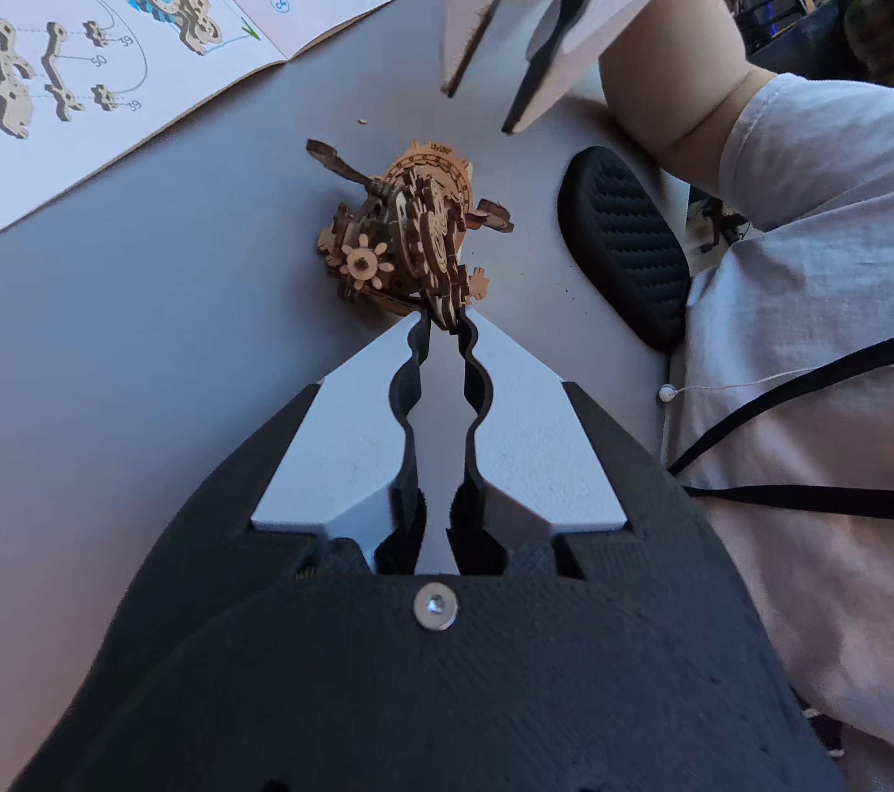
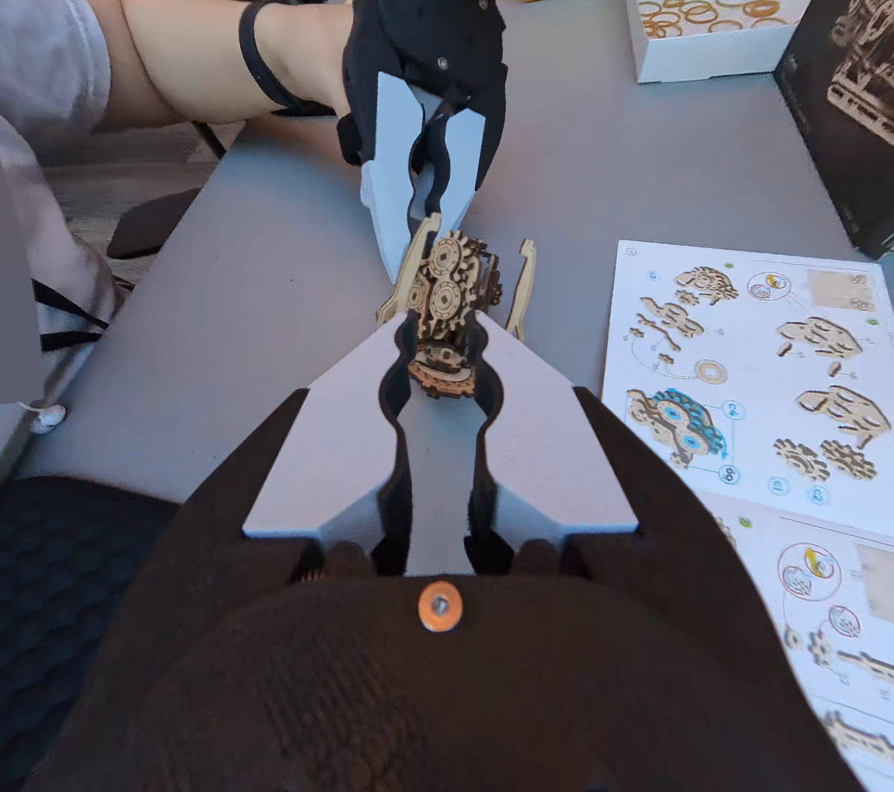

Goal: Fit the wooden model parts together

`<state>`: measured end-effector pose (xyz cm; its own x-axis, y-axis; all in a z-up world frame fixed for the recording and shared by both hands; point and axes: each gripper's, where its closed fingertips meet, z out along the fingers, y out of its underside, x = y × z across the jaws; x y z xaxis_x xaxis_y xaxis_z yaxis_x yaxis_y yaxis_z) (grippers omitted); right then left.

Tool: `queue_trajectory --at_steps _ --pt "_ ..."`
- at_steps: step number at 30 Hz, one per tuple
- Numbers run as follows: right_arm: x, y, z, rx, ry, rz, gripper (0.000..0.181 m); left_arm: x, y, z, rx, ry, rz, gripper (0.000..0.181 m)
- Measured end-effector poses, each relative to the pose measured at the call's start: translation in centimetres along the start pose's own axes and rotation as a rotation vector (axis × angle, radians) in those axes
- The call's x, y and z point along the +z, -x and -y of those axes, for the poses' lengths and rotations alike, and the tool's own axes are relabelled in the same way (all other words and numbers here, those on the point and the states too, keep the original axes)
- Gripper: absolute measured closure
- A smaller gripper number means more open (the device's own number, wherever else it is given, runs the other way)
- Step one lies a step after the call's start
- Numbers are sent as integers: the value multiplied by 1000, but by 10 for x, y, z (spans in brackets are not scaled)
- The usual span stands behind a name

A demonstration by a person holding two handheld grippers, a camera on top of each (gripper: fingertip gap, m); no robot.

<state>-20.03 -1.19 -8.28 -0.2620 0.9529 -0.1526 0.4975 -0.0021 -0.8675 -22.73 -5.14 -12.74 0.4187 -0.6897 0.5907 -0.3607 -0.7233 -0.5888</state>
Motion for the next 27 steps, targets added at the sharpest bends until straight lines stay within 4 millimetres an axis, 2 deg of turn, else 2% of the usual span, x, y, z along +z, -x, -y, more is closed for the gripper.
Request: queue_trajectory --at_steps 2,6,9,20,22,25,26,27 --pt "6 -9 4 14 -17 10 163 0 1 0 30 15 -3 172" --pt "21 -4 -8 58 94 115 161 -1 2 1 60 28 -19 172" --pt "28 -8 -9 52 120 117 160 -1 2 -2 107 48 -24 172" --pt "34 -6 -9 102 150 235 159 0 4 0 255 95 -2 172" --pt "36 0 -12 113 173 274 166 0 4 0 277 109 0 172" --pt "35 1 -12 126 169 283 167 1 4 1 278 108 2 171" --pt "34 0 -11 135 157 281 168 1 4 3 270 90 -1 168" --pt "33 0 -10 151 136 279 169 0 5 5 253 67 -2 155"
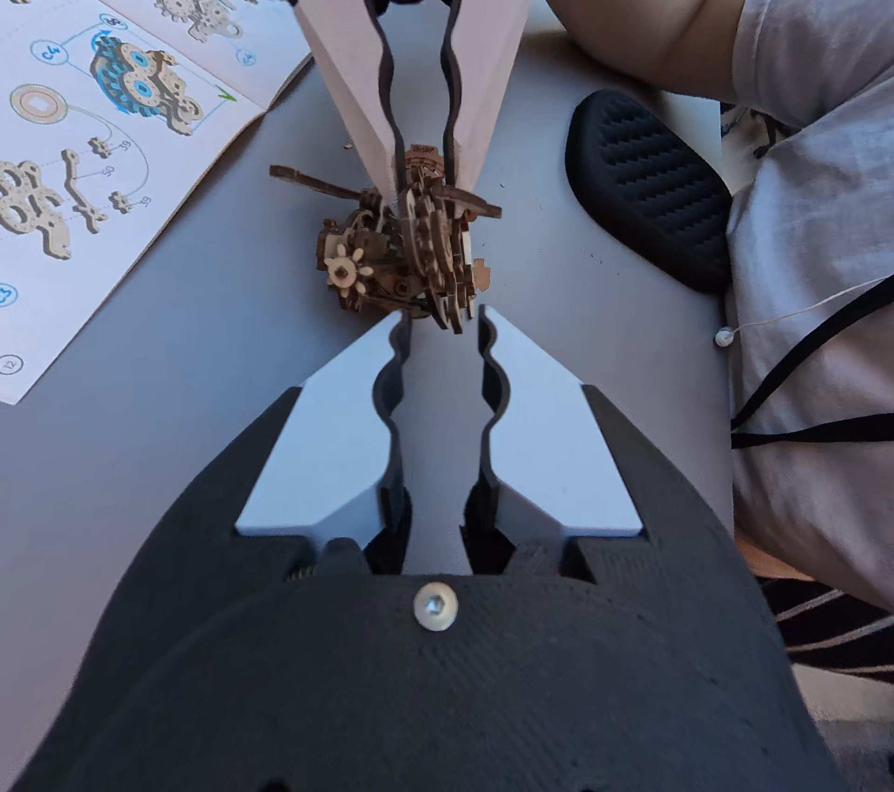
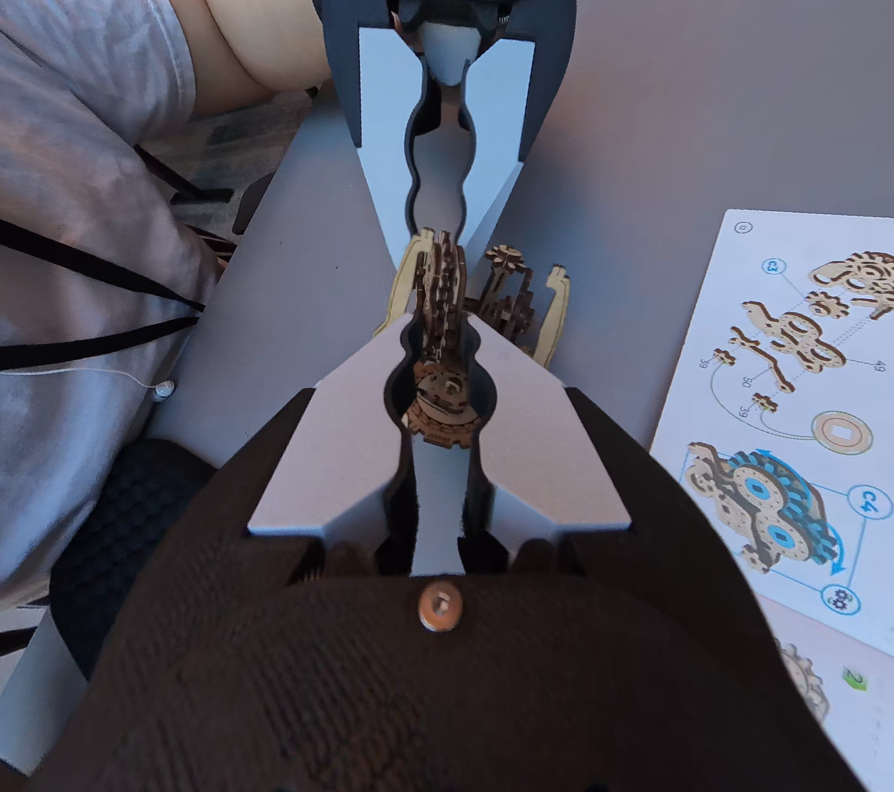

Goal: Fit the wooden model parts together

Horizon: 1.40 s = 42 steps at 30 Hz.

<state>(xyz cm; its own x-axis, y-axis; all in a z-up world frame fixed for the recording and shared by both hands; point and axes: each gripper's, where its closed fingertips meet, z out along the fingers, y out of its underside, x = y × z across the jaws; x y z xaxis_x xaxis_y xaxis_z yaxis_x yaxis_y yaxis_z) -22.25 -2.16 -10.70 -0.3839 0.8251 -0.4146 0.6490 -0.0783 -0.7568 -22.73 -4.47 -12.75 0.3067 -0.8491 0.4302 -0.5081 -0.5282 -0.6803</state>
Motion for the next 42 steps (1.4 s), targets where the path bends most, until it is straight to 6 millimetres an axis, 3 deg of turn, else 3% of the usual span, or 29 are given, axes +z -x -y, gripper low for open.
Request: queue_trajectory --at_steps 3,6,9,13,21,35,39,42 --pt "-4 0 -2 32 -67 -12 169 -5 6 0 -79 -63 36 133" --pt "-7 1 -4 63 -140 -37 170 -15 11 -2 -105 -131 143 128" --pt "-8 2 -6 70 -201 -75 169 -19 15 -14 -78 -144 314 129" --pt "-11 1 -7 96 -277 -107 170 4 8 -27 -122 -135 329 133" --pt "-9 -1 -5 139 -331 -112 170 25 2 -10 -119 -169 250 153" --pt "-12 -5 -5 132 -324 -162 170 20 7 -5 -111 -231 276 154" --pt "-12 -5 -5 129 -323 -182 170 8 12 -5 -105 -263 391 145" --pt "-12 -4 -4 130 -325 -183 170 -4 8 -5 2 -271 515 144"
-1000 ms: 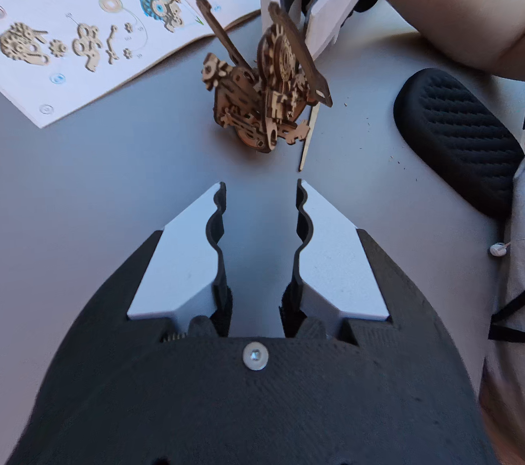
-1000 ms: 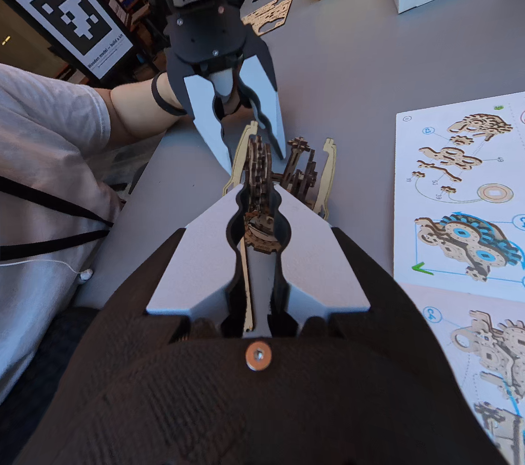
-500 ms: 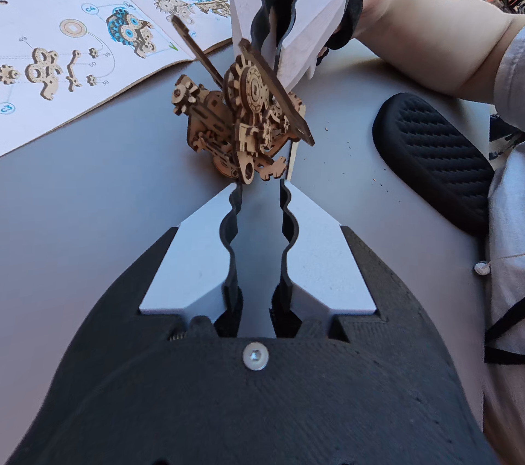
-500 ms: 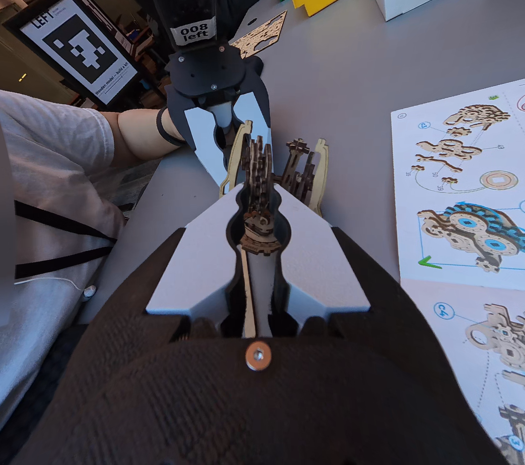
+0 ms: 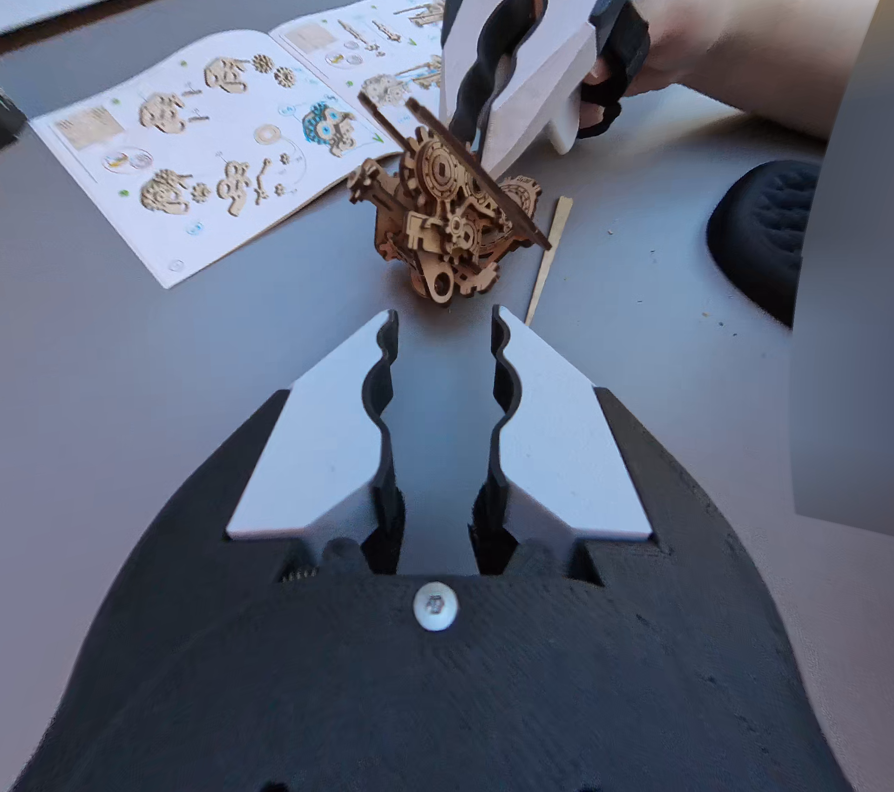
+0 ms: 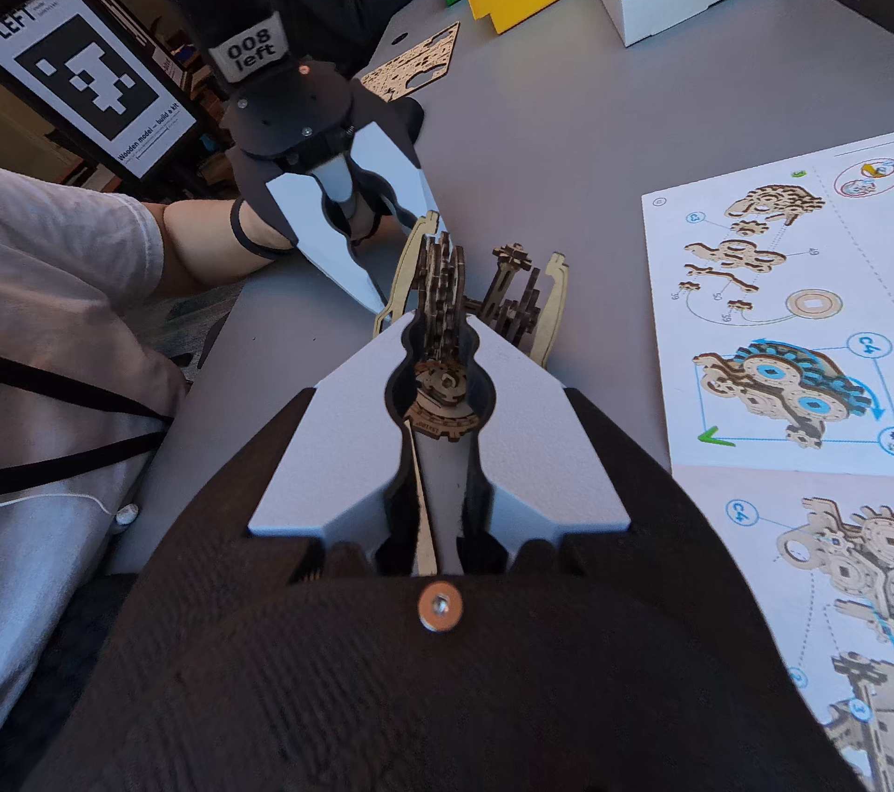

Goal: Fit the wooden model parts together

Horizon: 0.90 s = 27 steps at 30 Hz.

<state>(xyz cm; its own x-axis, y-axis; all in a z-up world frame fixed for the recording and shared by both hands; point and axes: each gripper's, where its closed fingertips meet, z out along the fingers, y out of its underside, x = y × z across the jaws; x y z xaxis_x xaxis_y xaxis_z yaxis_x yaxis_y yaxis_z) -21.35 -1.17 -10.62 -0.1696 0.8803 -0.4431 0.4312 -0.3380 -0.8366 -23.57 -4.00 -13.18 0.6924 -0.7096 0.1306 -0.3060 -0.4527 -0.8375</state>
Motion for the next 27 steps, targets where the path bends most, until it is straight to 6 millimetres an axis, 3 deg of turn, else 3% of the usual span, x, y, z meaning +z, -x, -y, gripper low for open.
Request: queue_trajectory --at_steps 4,9,17,27 --pt "0 0 -1 -2 -3 -3 170 -8 -5 6 259 -48 128 155" --pt "-1 -1 -1 -4 -6 -3 170 1 -13 4 512 -62 246 161" --pt "-1 -2 0 -3 -10 -7 170 16 -9 8 618 -39 285 171" --pt "-6 -3 -7 -1 67 12 167 16 -9 9 706 -44 341 178"
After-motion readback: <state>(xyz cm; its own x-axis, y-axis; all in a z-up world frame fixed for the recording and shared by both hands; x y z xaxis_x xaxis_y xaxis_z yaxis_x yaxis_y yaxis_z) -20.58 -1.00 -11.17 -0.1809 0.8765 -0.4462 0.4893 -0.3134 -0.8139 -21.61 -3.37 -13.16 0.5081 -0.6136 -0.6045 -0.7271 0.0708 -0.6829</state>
